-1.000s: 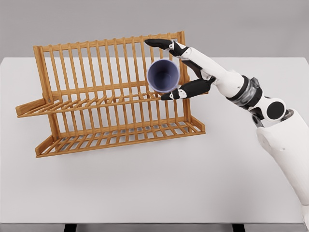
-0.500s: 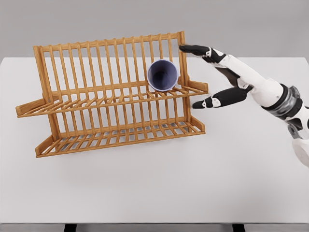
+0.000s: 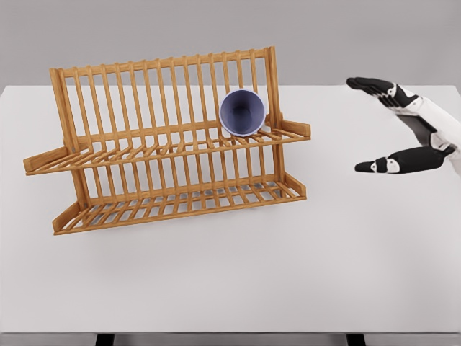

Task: Right arm put cup on second shelf

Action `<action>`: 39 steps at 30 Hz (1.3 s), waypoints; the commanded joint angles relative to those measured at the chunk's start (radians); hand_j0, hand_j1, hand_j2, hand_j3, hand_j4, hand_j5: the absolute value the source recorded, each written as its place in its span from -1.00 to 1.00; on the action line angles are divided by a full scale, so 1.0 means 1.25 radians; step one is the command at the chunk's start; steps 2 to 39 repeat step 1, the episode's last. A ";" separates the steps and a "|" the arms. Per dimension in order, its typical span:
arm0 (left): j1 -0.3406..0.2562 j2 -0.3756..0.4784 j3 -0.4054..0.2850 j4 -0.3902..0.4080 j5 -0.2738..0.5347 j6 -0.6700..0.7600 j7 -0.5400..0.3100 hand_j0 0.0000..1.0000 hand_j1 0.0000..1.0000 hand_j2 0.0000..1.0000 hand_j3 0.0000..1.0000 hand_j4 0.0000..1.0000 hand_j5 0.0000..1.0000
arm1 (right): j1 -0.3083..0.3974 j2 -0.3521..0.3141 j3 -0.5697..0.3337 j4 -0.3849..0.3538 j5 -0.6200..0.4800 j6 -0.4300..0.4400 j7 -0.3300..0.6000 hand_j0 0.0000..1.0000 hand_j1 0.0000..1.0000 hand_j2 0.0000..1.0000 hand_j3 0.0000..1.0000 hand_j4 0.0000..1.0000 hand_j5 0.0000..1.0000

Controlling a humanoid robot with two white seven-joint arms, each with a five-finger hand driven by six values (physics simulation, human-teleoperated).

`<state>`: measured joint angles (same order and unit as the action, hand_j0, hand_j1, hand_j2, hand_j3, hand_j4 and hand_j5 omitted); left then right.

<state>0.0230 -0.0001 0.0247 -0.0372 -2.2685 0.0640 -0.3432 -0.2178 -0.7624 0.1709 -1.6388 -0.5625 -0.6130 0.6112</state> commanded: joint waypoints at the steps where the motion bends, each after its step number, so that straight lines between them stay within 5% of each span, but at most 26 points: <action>1: 0.000 0.000 0.000 0.000 0.000 0.000 0.000 1.00 1.00 1.00 1.00 1.00 1.00 | 0.001 -0.004 -0.005 -0.001 -0.007 0.002 0.000 1.00 1.00 1.00 1.00 1.00 1.00; 39: 0.000 0.000 0.000 0.000 0.000 0.000 0.000 1.00 1.00 1.00 1.00 1.00 1.00 | 0.001 -0.004 -0.005 -0.001 -0.007 0.002 0.000 1.00 1.00 1.00 1.00 1.00 1.00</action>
